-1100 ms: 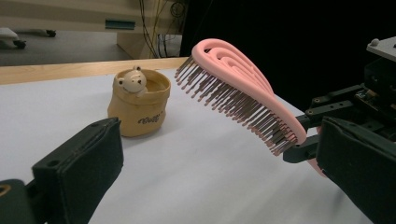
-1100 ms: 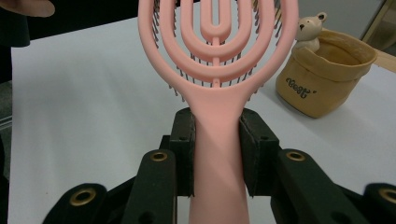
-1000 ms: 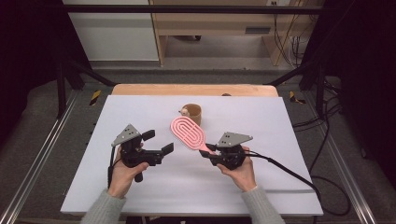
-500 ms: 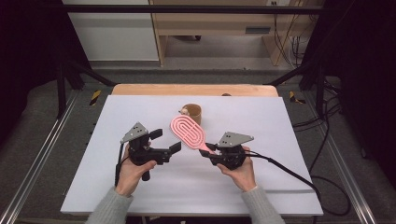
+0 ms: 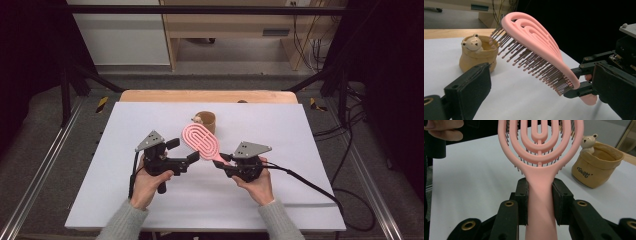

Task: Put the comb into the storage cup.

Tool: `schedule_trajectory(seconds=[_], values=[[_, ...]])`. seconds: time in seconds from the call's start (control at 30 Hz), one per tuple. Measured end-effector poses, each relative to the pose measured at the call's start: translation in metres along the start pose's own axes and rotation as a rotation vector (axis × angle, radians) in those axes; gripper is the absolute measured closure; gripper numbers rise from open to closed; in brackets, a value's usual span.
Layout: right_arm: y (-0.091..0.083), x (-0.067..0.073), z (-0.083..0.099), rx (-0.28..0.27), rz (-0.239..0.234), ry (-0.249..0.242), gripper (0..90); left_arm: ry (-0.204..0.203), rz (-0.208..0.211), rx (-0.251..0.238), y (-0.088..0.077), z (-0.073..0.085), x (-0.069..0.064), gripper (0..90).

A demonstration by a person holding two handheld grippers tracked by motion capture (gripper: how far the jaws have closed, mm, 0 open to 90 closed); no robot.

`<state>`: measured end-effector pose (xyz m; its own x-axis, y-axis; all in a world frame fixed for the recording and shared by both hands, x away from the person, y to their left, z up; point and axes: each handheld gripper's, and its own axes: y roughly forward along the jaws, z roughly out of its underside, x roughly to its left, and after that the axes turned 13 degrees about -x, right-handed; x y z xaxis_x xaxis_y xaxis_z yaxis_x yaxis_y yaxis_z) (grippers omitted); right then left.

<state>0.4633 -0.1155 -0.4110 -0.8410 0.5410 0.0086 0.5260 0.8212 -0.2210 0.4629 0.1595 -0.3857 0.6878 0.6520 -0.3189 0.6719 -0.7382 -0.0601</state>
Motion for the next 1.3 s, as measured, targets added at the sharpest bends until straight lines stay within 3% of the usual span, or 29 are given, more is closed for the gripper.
schedule_trajectory(seconds=[0.67,1.3], values=[[0.003,0.002,0.002,-0.018,0.001,0.002,69.6,-0.035,0.000,-0.010,0.015,0.007,-0.010,9.9],[0.002,0.003,0.002,-0.036,0.007,-0.007,69.6,-0.075,-0.038,-0.058,0.019,0.012,-0.013,37.1]])
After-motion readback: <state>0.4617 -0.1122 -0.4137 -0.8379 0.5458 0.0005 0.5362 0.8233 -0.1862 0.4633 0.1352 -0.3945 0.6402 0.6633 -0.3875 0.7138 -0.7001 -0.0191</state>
